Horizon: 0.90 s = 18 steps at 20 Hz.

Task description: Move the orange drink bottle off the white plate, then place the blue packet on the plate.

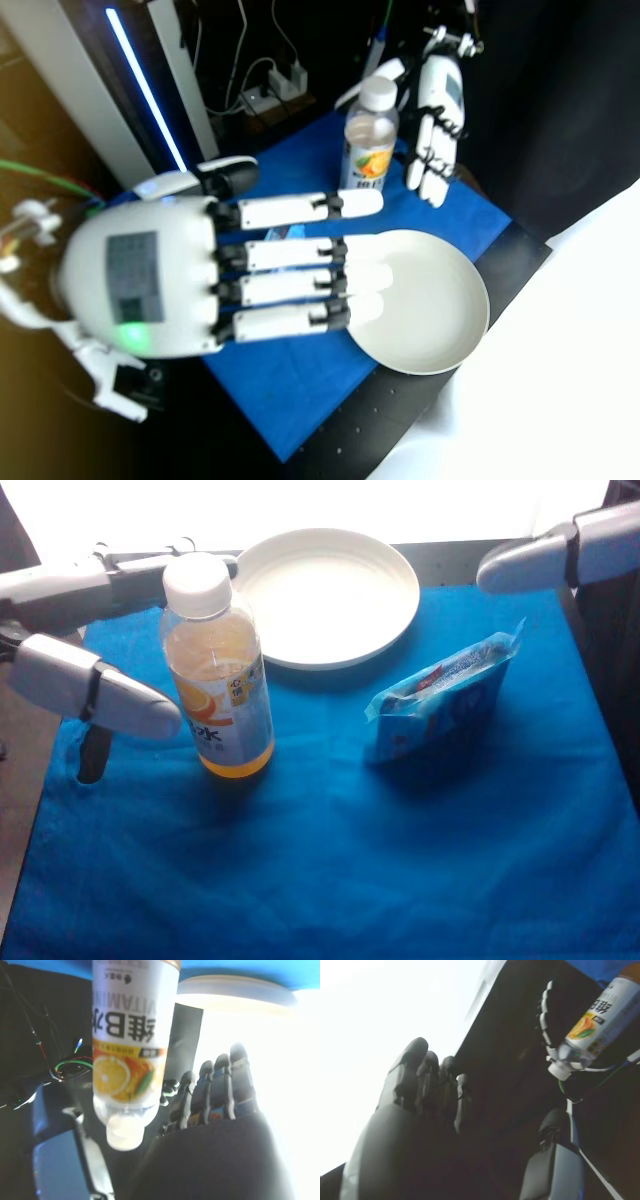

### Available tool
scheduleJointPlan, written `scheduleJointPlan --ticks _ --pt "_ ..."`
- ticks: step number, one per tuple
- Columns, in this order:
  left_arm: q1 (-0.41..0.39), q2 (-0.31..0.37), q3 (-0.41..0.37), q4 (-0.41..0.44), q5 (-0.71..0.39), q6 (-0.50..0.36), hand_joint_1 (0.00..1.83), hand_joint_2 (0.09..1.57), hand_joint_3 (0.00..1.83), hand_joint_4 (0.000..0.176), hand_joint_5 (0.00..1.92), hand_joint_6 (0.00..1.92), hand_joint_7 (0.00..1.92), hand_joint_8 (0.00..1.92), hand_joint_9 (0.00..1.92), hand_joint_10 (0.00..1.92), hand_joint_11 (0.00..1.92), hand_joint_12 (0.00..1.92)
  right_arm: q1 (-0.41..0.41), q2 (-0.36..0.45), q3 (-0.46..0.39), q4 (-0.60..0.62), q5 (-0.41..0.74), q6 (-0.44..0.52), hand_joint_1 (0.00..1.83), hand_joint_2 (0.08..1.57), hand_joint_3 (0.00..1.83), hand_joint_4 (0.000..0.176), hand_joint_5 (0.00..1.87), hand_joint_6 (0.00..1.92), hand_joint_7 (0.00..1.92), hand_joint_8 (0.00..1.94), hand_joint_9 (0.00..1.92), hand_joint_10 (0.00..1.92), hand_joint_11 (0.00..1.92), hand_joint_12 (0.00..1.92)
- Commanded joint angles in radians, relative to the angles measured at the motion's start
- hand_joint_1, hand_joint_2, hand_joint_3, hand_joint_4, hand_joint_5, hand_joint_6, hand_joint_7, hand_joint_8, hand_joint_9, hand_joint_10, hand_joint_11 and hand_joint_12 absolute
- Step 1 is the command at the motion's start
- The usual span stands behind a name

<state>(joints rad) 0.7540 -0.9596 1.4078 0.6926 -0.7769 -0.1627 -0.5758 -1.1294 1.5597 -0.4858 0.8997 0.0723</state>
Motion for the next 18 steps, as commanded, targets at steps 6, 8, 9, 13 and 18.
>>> scheduleJointPlan --ticks 6,8,9,13,18 --pt "-0.008 0.053 -0.016 -0.026 -0.019 -0.002 0.56 0.73 0.01 0.106 0.00 0.00 0.00 0.00 0.00 0.00 0.00 0.00 0.059 -0.002 0.003 -0.174 -0.030 0.109 0.79 0.81 0.01 0.071 0.23 0.01 0.28 0.01 0.24 0.02 0.00 0.74" --pt "-0.012 0.058 -0.012 -0.040 -0.008 0.018 0.58 0.74 0.01 0.097 0.00 0.00 0.00 0.00 0.00 0.00 0.00 0.00 0.082 -0.002 0.003 -0.272 -0.068 0.150 0.87 0.83 0.01 0.003 0.25 0.01 0.29 0.01 0.26 0.02 0.00 0.60" --pt "-0.015 0.058 -0.007 -0.051 -0.003 0.031 0.57 0.75 0.01 0.102 0.00 0.00 0.00 0.00 0.00 0.00 0.00 0.00 0.084 -0.002 0.003 -0.306 -0.078 0.172 0.78 0.80 0.00 0.000 0.27 0.01 0.30 0.00 0.28 0.02 0.00 0.66" --pt "-0.024 0.060 0.002 -0.131 0.032 0.137 0.58 0.78 0.01 0.065 0.00 0.00 0.00 0.00 0.00 0.00 0.00 0.00 0.084 -0.003 0.004 -0.409 -0.099 0.232 0.51 0.66 0.00 0.097 0.29 0.00 0.36 0.00 0.19 0.03 0.00 0.29" --pt "-0.024 0.060 0.025 -0.207 0.022 0.150 0.58 0.74 0.00 0.173 0.00 0.00 0.00 0.00 0.00 0.00 0.00 0.00 0.084 -0.010 0.003 -0.523 -0.128 0.294 0.47 0.65 0.00 0.082 0.37 0.01 0.34 0.00 0.17 0.00 0.00 0.56"
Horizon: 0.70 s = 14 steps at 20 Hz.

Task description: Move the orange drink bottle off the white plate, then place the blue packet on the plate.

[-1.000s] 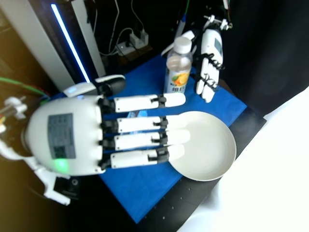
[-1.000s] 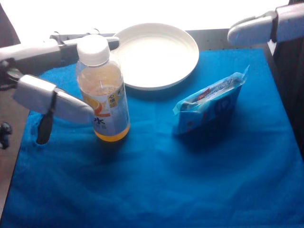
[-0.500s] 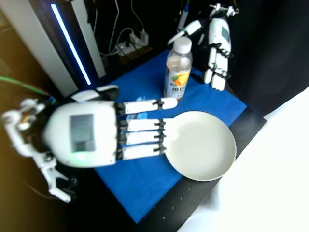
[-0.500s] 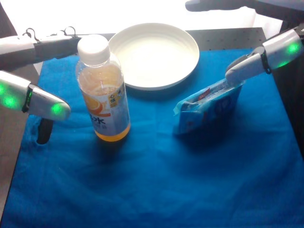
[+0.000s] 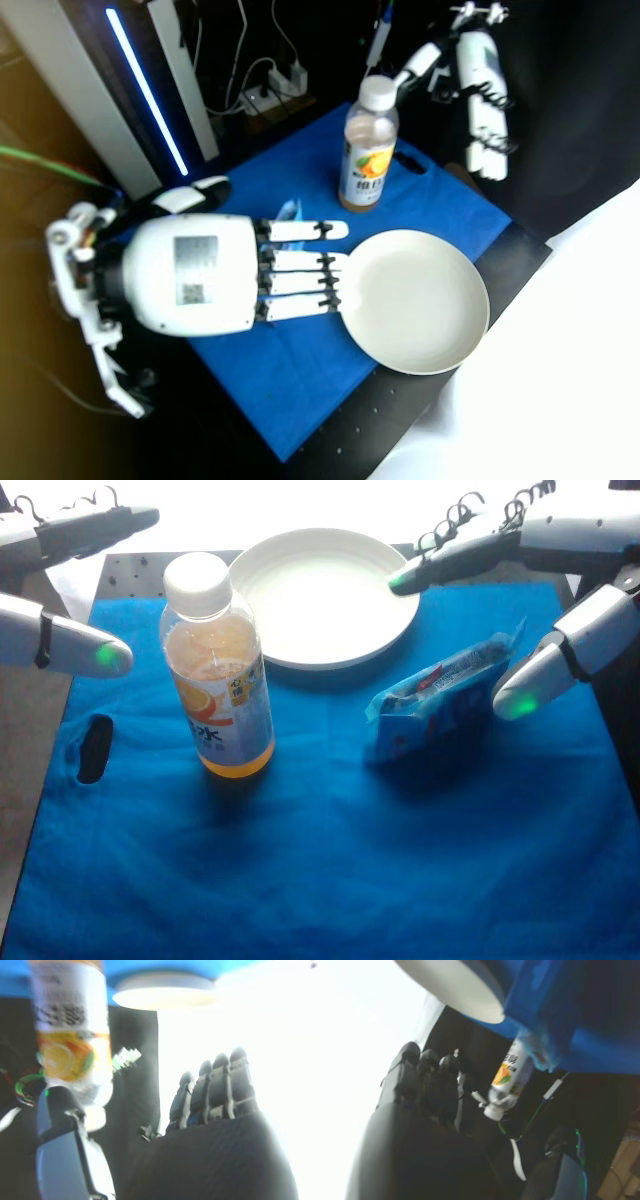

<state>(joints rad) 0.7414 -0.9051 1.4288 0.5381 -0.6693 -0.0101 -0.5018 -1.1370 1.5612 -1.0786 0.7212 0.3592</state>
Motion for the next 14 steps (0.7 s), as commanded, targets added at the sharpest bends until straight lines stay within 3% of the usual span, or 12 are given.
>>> scheduleJointPlan --ticks 1,3,4,5,6,8,11,12,14 --pt "-0.012 0.005 0.006 -0.062 -0.089 0.001 0.57 0.74 0.00 0.175 0.00 0.00 0.00 0.00 0.00 0.00 0.00 0.00 0.009 -0.009 0.001 0.061 0.047 0.010 0.54 0.63 0.00 0.083 0.39 0.01 0.30 0.00 0.16 0.00 0.00 0.56" --pt "-0.012 0.005 0.013 -0.079 -0.095 0.003 0.54 0.77 0.01 0.172 0.00 0.00 0.00 0.00 0.00 0.00 0.00 0.00 0.009 -0.024 0.001 0.022 0.026 0.026 0.60 0.60 0.00 0.046 0.37 0.00 0.33 0.00 0.27 0.01 0.00 0.70" --pt "-0.013 0.005 0.014 -0.081 -0.095 0.003 0.52 0.78 0.01 0.160 0.00 0.00 0.00 0.00 0.00 0.00 0.00 0.00 0.009 -0.035 0.001 0.011 0.017 0.027 0.59 0.60 0.00 0.052 0.43 0.01 0.38 0.01 0.28 0.01 0.00 0.75" --pt "-0.013 0.005 0.015 -0.083 -0.096 0.003 0.52 0.79 0.01 0.158 0.00 0.00 0.00 0.00 0.00 0.00 0.00 0.00 0.008 -0.044 0.002 0.006 0.013 0.027 0.58 0.61 0.00 0.079 0.47 0.01 0.34 0.01 0.23 0.01 0.00 0.65" --pt "-0.013 0.005 0.014 -0.084 -0.097 0.003 0.52 0.80 0.01 0.153 0.00 0.00 0.00 0.00 0.00 0.00 0.00 0.00 0.007 -0.050 0.003 0.001 0.011 0.027 0.60 0.62 0.00 0.076 0.49 0.01 0.35 0.00 0.25 0.01 0.00 0.70" --pt "-0.013 0.005 0.011 -0.084 -0.098 0.003 0.52 0.78 0.00 0.153 0.00 0.00 0.00 0.00 0.00 0.00 0.00 0.00 -0.001 -0.059 0.005 -0.009 0.003 0.027 0.64 0.65 0.00 0.088 0.47 0.00 0.38 0.01 0.34 0.03 0.00 0.95" --pt "-0.013 0.004 0.009 -0.084 -0.099 0.003 0.54 0.77 0.00 0.170 0.00 0.00 0.00 0.00 0.00 0.00 0.00 0.00 -0.015 -0.072 0.009 -0.022 -0.013 0.027 0.64 0.70 0.01 0.056 0.48 0.00 0.46 0.00 0.41 0.01 0.00 0.97" --pt "-0.013 0.003 0.009 -0.084 -0.100 0.003 0.54 0.77 0.00 0.170 0.00 0.00 0.00 0.00 0.00 0.00 0.00 0.00 -0.019 -0.075 0.010 -0.024 -0.017 0.027 0.62 0.71 0.01 0.052 0.48 0.00 0.45 0.00 0.41 0.01 0.00 0.96" --pt "-0.013 0.000 0.009 -0.084 -0.101 0.003 0.54 0.76 0.00 0.172 0.00 0.00 0.00 0.00 0.00 0.00 0.00 0.00 -0.033 -0.082 0.015 -0.025 -0.023 0.027 0.64 0.69 0.00 0.027 0.52 0.01 0.52 0.00 0.49 0.02 0.05 0.91"
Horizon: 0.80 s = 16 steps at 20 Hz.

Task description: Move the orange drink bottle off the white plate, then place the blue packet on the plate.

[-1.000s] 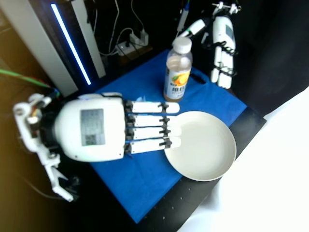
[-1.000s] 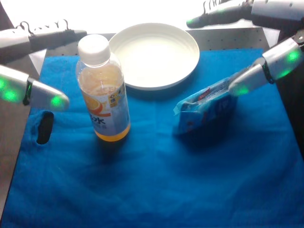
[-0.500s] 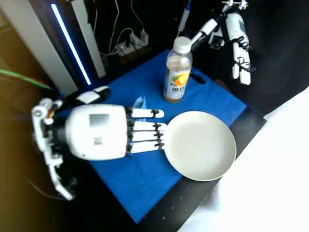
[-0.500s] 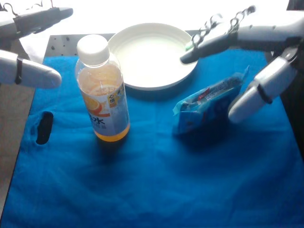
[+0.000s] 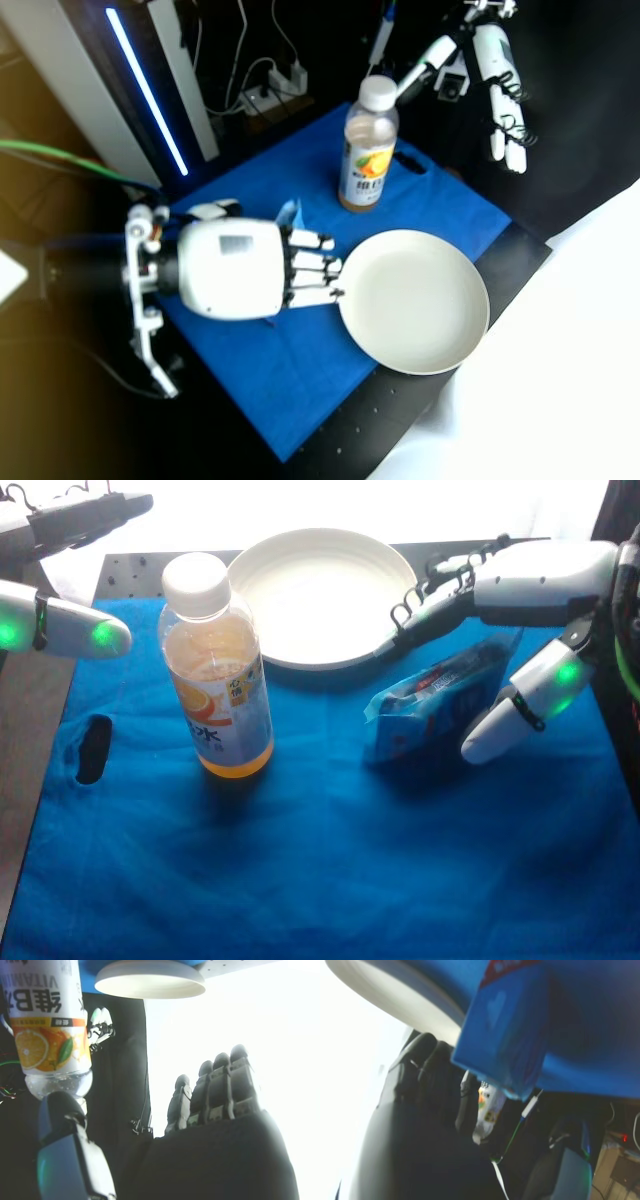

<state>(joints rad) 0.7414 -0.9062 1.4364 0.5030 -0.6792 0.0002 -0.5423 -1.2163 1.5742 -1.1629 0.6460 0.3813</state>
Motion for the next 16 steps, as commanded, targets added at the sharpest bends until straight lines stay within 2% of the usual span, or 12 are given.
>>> scheduleJointPlan --ticks 1,5,7,8,9,10,11,12,13,14,15,16 --pt "-0.013 0.000 0.001 -0.049 -0.091 -0.007 0.54 0.76 0.00 0.170 0.00 0.00 0.00 0.00 0.00 0.00 0.00 0.00 0.005 -0.005 0.003 0.060 0.051 0.005 0.65 0.68 0.00 0.036 0.53 0.00 0.52 0.00 0.50 0.01 0.08 0.88" --pt "-0.013 -0.002 -0.001 -0.048 -0.092 -0.007 0.55 0.72 0.00 0.171 0.00 0.00 0.00 0.00 0.00 0.00 0.00 0.00 0.004 -0.011 0.007 0.060 0.043 0.005 0.64 0.68 0.00 0.034 0.54 0.00 0.54 0.00 0.52 0.01 0.11 0.88" --pt "-0.013 -0.005 -0.001 -0.048 -0.095 -0.007 0.57 0.73 0.00 0.163 0.00 0.00 0.00 0.00 0.00 0.00 0.00 0.00 0.003 -0.015 0.009 0.060 0.041 0.005 0.69 0.70 0.00 0.041 0.57 0.00 0.57 0.00 0.56 0.01 0.11 0.93" --pt "-0.013 -0.007 -0.002 -0.046 -0.095 -0.007 0.56 0.73 0.00 0.153 0.00 0.00 0.00 0.00 0.00 0.00 0.00 0.00 0.000 -0.018 0.012 0.060 0.040 0.005 0.77 0.78 0.00 0.038 0.60 0.01 0.64 0.01 0.61 0.02 0.12 1.01" --pt "-0.013 -0.007 -0.002 -0.046 -0.095 -0.008 0.56 0.73 0.00 0.146 0.00 0.00 0.00 0.00 0.00 0.00 0.00 0.00 0.000 -0.021 0.014 0.060 0.040 0.005 0.83 0.86 0.00 0.035 0.67 0.02 0.72 0.02 0.66 0.03 0.14 1.07" --pt "-0.012 -0.007 -0.001 -0.044 -0.095 -0.010 0.56 0.73 0.00 0.143 0.00 0.00 0.00 0.00 0.00 0.00 0.00 0.00 0.000 -0.023 0.016 0.060 0.039 0.005 0.87 0.90 0.00 0.021 0.73 0.02 0.77 0.02 0.70 0.04 0.15 1.12" --pt "-0.012 -0.007 -0.001 -0.044 -0.096 -0.012 0.55 0.72 0.00 0.155 0.00 0.00 0.00 0.00 0.00 0.00 0.00 0.00 0.000 -0.025 0.017 0.060 0.038 0.005 0.95 0.93 0.00 0.000 0.85 0.04 0.87 0.03 0.78 0.06 0.20 1.17" --pt "-0.013 -0.006 -0.001 -0.044 -0.097 -0.012 0.55 0.71 0.00 0.163 0.00 0.00 0.00 0.00 0.00 0.00 0.00 0.00 0.000 -0.025 0.019 0.060 0.035 0.005 1.05 0.94 0.00 0.000 0.96 0.04 0.98 0.04 0.87 0.10 0.31 1.19" --pt "-0.013 -0.005 -0.001 -0.044 -0.098 -0.012 0.54 0.72 0.00 0.163 0.00 0.00 0.00 0.00 0.00 0.00 0.00 0.00 0.000 -0.027 0.024 0.060 0.031 0.005 1.10 1.01 0.01 0.032 1.11 0.57 1.03 0.03 0.90 0.12 0.37 1.16" --pt "-0.013 -0.005 -0.001 -0.044 -0.098 -0.012 0.55 0.72 0.00 0.162 0.00 0.00 0.00 0.00 0.00 0.00 0.00 0.00 0.000 -0.030 0.028 0.060 0.028 0.005 1.12 1.05 0.00 0.000 1.09 0.76 1.06 0.03 0.91 0.13 0.38 1.17" --pt "-0.013 -0.007 0.000 -0.044 -0.097 -0.012 0.55 0.72 0.00 0.159 0.00 0.00 0.00 0.00 0.00 0.00 0.00 0.00 0.000 -0.033 0.033 0.060 0.022 0.005 1.20 1.08 0.00 0.018 1.09 0.77 1.00 0.80 0.92 0.16 0.38 1.21" --pt "-0.013 -0.010 0.000 -0.044 -0.096 -0.012 0.55 0.73 0.00 0.140 0.00 0.00 0.00 0.00 0.00 0.00 0.00 0.00 0.000 -0.038 0.039 0.061 0.016 0.005 1.22 1.10 0.00 0.016 1.07 0.83 0.95 0.99 0.91 0.17 0.36 1.25"
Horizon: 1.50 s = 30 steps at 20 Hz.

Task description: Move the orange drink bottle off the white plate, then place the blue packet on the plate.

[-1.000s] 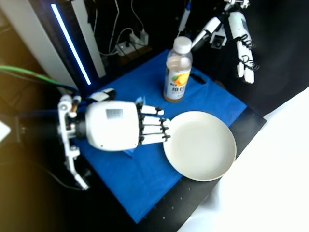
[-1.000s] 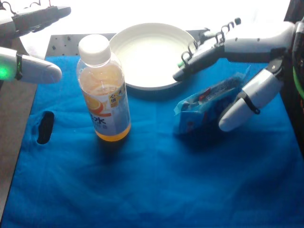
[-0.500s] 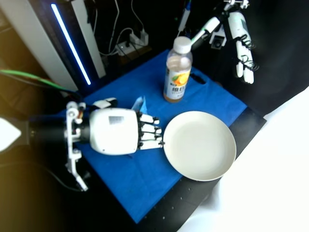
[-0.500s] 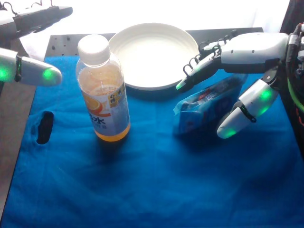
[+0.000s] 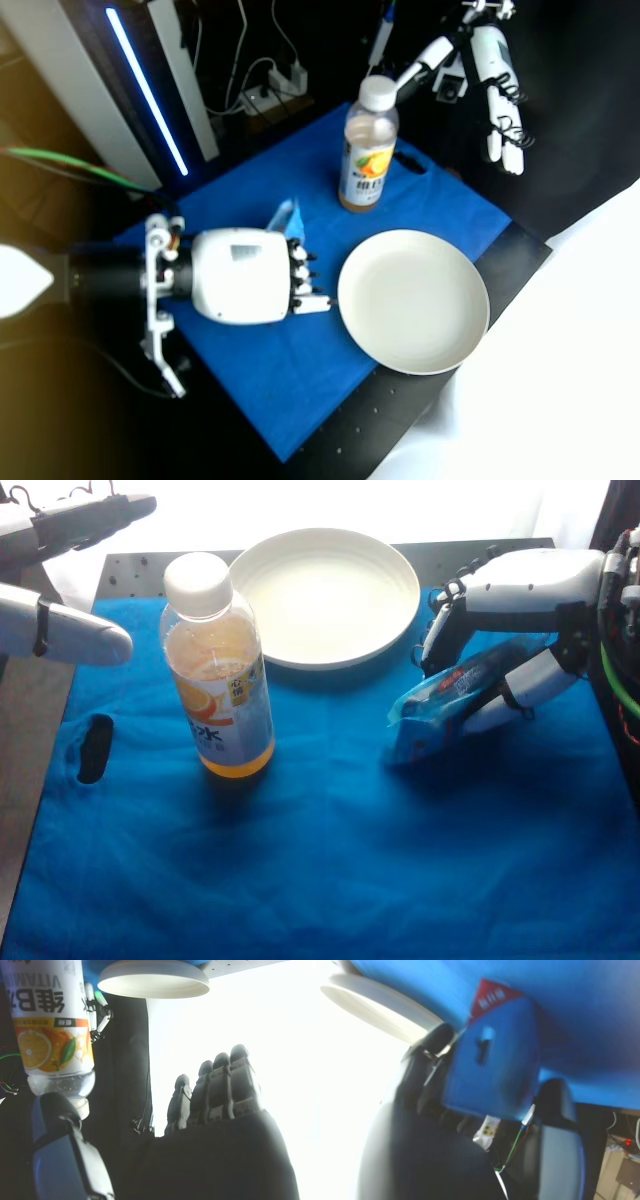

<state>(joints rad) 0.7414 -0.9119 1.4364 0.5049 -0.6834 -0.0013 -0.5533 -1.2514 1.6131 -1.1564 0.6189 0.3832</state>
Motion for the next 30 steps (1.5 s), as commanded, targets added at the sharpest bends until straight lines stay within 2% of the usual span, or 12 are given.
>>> scheduleJointPlan --ticks 1,5,8,9,13,16,18,21,24,26,29,30 --pt "-0.013 -0.007 0.001 -0.046 -0.092 -0.011 0.54 0.73 0.00 0.144 0.00 0.00 0.00 0.00 0.00 0.00 0.00 0.00 0.011 -0.008 0.006 0.057 0.039 0.003 1.22 1.11 0.00 0.002 1.07 0.83 0.91 1.08 0.90 0.18 0.36 1.29" --pt "-0.012 -0.009 0.003 -0.047 -0.092 -0.012 0.54 0.74 0.00 0.135 0.00 0.00 0.00 0.00 0.00 0.00 0.00 0.00 0.011 -0.015 0.021 0.078 0.038 0.003 1.22 1.11 0.00 0.033 1.01 0.94 0.99 0.97 0.93 0.36 0.44 1.30" --pt "-0.012 -0.010 0.006 -0.046 -0.086 -0.011 0.53 0.74 0.00 0.136 0.00 0.00 0.00 0.00 0.00 0.00 0.00 0.00 0.027 -0.016 0.025 0.083 0.047 0.003 1.23 1.09 0.00 0.000 0.95 1.00 1.11 0.82 1.02 0.38 0.54 1.22" --pt "-0.011 -0.010 0.008 -0.040 -0.075 -0.011 0.55 0.75 0.01 0.127 0.00 0.00 0.00 0.00 0.00 0.00 0.00 0.00 0.041 -0.016 0.032 0.083 0.049 0.003 1.22 1.12 0.00 0.000 0.92 0.98 1.04 0.99 0.94 0.39 0.31 1.40" --pt "-0.011 -0.010 0.022 -0.030 -0.033 -0.005 0.57 0.75 0.01 0.110 0.00 0.00 0.00 0.00 0.00 0.00 0.00 0.00 0.110 -0.017 0.048 0.086 0.060 0.003 1.25 1.13 0.00 0.000 0.93 0.84 1.00 1.19 0.82 1.14 0.56 1.78" --pt "-0.007 -0.009 0.027 -0.028 -0.024 -0.005 0.58 0.79 0.02 0.088 0.00 0.00 0.00 0.00 0.00 0.00 0.00 0.00 0.160 -0.021 0.053 0.085 0.063 0.001 1.26 1.11 0.00 0.000 1.01 0.74 1.01 1.16 0.89 1.19 0.66 1.72" --pt "-0.007 -0.009 0.027 -0.023 -0.022 -0.005 0.60 0.78 0.01 0.104 0.00 0.00 0.00 0.00 0.00 0.00 0.00 0.00 0.187 -0.042 0.072 0.081 0.063 0.001 1.26 1.10 0.00 0.000 0.99 0.77 1.05 1.08 0.93 1.02 0.71 1.50" --pt "-0.007 -0.012 0.029 -0.013 -0.023 -0.005 0.58 0.76 0.00 0.089 0.00 0.00 0.00 0.00 0.00 0.00 0.00 0.00 0.194 -0.117 0.134 0.081 0.062 0.001 1.28 1.08 0.00 0.000 1.13 0.50 1.05 1.12 0.88 1.46 0.76 1.79" --pt "-0.007 -0.021 0.036 -0.005 -0.027 -0.005 0.57 0.77 0.00 0.092 0.00 0.00 0.00 0.00 0.00 0.00 0.00 0.00 0.196 -0.174 0.188 0.089 0.061 0.002 1.28 1.08 0.01 0.000 1.21 0.29 1.02 1.20 0.94 1.48 0.85 1.73" --pt "-0.007 -0.030 0.041 0.002 -0.029 -0.008 0.60 0.80 0.01 0.078 0.00 0.00 0.00 0.00 0.00 0.00 0.00 0.00 0.196 -0.219 0.238 0.103 0.059 0.002 1.26 1.11 0.00 0.000 1.10 0.54 0.94 1.32 0.82 1.48 0.70 1.79" --pt "-0.008 -0.052 0.054 0.022 -0.039 -0.028 0.59 0.81 0.01 0.095 0.00 0.00 0.00 0.00 0.00 0.00 0.00 0.00 0.196 -0.267 0.298 0.107 0.038 0.002 1.24 1.07 0.00 0.000 1.07 0.77 1.08 0.90 1.03 0.66 0.76 1.21" --pt "-0.008 -0.054 0.056 0.025 -0.040 -0.030 0.59 0.82 0.01 0.095 0.00 0.00 0.00 0.00 0.00 0.00 0.00 0.00 0.196 -0.274 0.308 0.109 0.036 0.002 1.23 1.09 0.00 0.026 1.03 0.89 1.07 0.86 1.08 0.44 0.72 1.09"
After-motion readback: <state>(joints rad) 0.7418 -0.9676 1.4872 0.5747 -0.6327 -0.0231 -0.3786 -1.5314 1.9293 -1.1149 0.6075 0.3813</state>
